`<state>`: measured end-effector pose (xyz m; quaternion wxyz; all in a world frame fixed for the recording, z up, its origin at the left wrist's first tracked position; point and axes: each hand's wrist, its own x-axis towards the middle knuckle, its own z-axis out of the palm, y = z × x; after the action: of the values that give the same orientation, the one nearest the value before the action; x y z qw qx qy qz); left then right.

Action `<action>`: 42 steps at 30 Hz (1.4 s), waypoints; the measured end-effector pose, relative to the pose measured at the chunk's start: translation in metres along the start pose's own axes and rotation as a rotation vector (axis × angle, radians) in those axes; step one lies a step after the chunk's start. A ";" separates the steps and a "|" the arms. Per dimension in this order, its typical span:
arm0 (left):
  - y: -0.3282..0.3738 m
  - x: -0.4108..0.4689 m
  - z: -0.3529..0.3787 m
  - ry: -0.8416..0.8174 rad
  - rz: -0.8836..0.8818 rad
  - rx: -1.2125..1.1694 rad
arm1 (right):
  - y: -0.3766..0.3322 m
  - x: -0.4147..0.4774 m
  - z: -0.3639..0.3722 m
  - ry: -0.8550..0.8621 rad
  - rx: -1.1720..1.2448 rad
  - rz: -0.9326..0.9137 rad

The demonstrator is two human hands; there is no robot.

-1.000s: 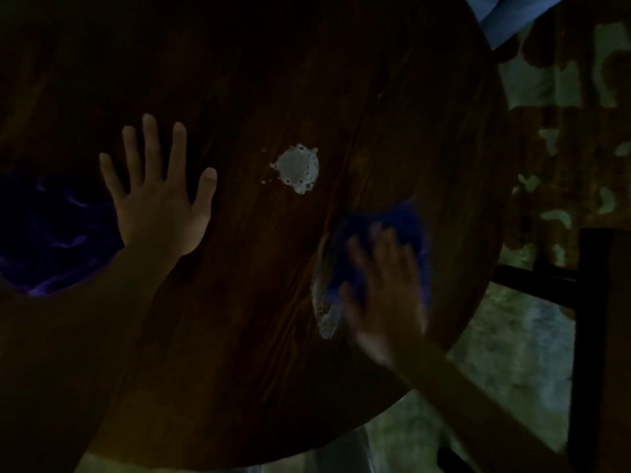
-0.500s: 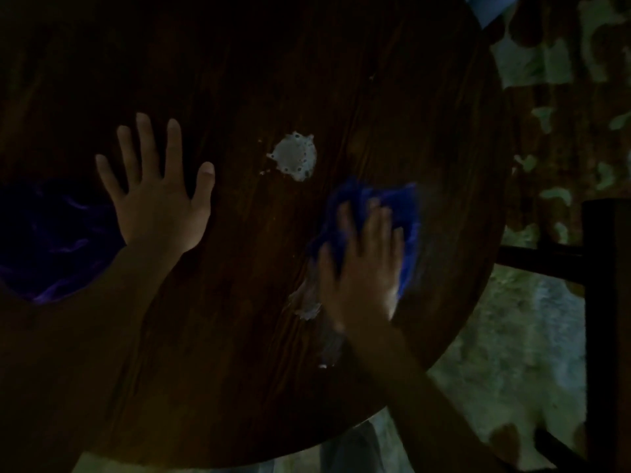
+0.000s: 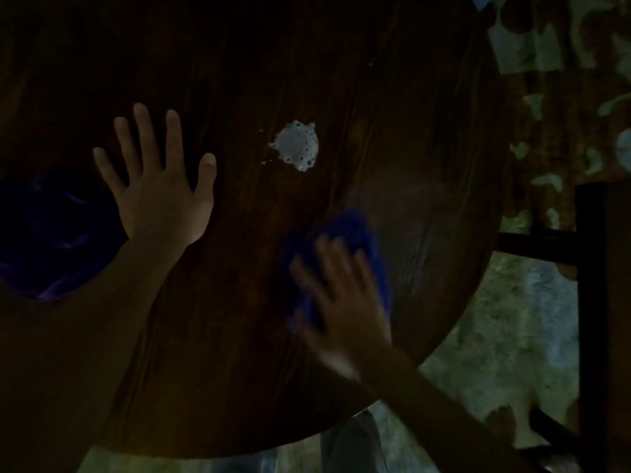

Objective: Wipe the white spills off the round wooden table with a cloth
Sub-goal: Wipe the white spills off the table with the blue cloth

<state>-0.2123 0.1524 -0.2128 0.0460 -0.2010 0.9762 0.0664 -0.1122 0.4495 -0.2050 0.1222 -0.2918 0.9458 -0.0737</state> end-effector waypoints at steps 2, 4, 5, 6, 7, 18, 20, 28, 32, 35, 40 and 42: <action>0.002 -0.001 -0.002 -0.008 -0.002 -0.004 | 0.011 -0.053 0.000 -0.109 -0.066 -0.344; 0.006 0.000 -0.003 -0.017 0.003 -0.002 | 0.062 -0.066 -0.011 -0.104 -0.074 -0.316; 0.008 0.001 -0.003 -0.016 0.003 0.001 | 0.087 -0.057 -0.019 -0.061 -0.035 -0.138; 0.009 0.001 -0.002 -0.011 0.002 0.003 | 0.107 -0.038 -0.028 0.002 0.010 0.108; 0.009 0.001 -0.002 -0.005 0.001 0.003 | 0.120 -0.010 -0.037 0.059 0.049 0.378; 0.007 0.001 -0.003 -0.035 -0.008 -0.015 | 0.080 -0.051 -0.009 -0.160 -0.091 -0.544; 0.010 0.000 -0.006 -0.046 -0.019 0.001 | 0.131 -0.023 -0.026 -0.076 -0.044 -0.256; 0.009 0.002 -0.010 -0.110 -0.052 0.048 | 0.157 0.224 -0.080 0.073 -0.041 0.304; 0.006 0.003 -0.008 -0.108 -0.046 0.043 | 0.141 0.288 -0.099 -0.026 -0.146 -0.155; 0.008 -0.003 -0.005 -0.117 -0.085 0.034 | 0.128 0.288 -0.097 -0.129 -0.255 -0.590; 0.007 0.000 -0.008 -0.110 -0.071 0.024 | 0.111 0.200 -0.069 -0.223 -0.272 -1.019; 0.006 0.005 -0.011 -0.110 -0.059 0.026 | 0.129 0.214 -0.079 -0.216 -0.231 -1.016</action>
<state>-0.2195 0.1542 -0.2015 0.1040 -0.2254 0.9666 0.0634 -0.3741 0.4386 -0.1968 0.1348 -0.7305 0.6694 0.0113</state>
